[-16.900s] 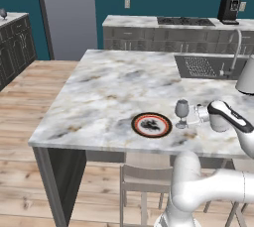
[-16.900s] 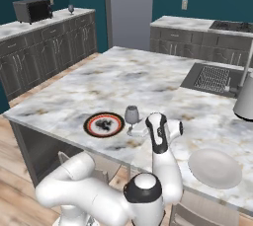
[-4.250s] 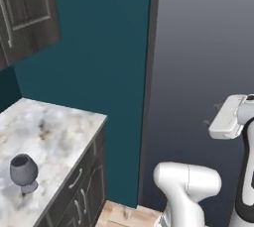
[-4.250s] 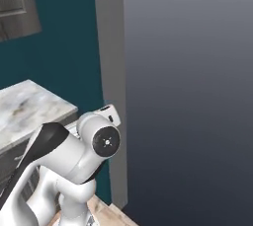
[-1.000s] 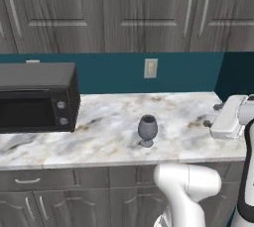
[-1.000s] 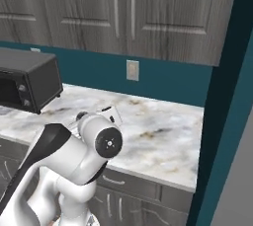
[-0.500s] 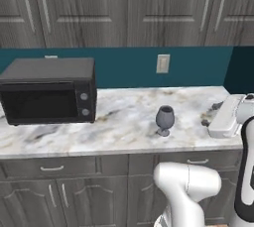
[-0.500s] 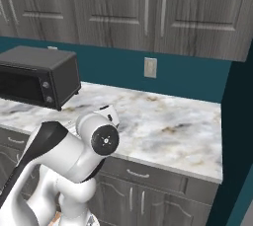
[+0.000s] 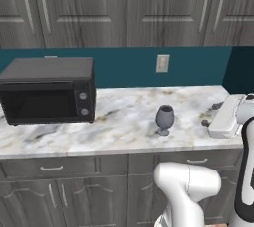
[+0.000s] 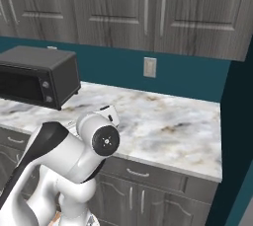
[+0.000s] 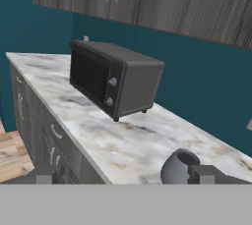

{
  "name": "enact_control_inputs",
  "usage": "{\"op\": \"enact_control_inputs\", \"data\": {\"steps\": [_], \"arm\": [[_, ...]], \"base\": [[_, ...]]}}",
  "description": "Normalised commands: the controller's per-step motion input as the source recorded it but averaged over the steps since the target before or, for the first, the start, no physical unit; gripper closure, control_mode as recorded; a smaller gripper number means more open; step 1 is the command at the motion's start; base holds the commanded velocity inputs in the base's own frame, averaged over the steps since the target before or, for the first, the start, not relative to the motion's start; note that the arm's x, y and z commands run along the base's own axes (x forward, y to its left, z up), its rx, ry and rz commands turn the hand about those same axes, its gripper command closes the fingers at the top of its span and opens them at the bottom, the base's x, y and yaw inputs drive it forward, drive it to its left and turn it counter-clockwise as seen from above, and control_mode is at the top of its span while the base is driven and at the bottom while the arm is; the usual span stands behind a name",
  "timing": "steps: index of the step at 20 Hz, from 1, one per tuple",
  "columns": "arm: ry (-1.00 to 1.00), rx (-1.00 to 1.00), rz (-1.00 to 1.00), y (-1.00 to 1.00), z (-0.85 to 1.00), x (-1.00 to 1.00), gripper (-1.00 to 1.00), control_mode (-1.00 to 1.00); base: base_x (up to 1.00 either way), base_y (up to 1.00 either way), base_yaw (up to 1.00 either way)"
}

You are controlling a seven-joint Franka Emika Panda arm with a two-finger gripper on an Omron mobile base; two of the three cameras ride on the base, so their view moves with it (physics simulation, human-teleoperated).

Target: Retrieve the wine glasses from the counter and place one next to each plate.

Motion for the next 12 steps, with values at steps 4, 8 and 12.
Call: {"op": "enact_control_inputs", "data": {"steps": [4, 8, 12], "arm": [[0.00, 0.00, 0.00, 0.00, 0.00, 0.00, -1.00, 1.00], [0.00, 0.00, 0.00, 0.00, 0.00, 0.00, -1.00, 1.00], [0.00, 0.00, 0.00, 0.00, 0.00, 0.00, -1.00, 1.00]], "base": [[0.00, 0.00, -0.08], [0.00, 0.00, -0.16], [0.00, 0.00, -0.25]]}}
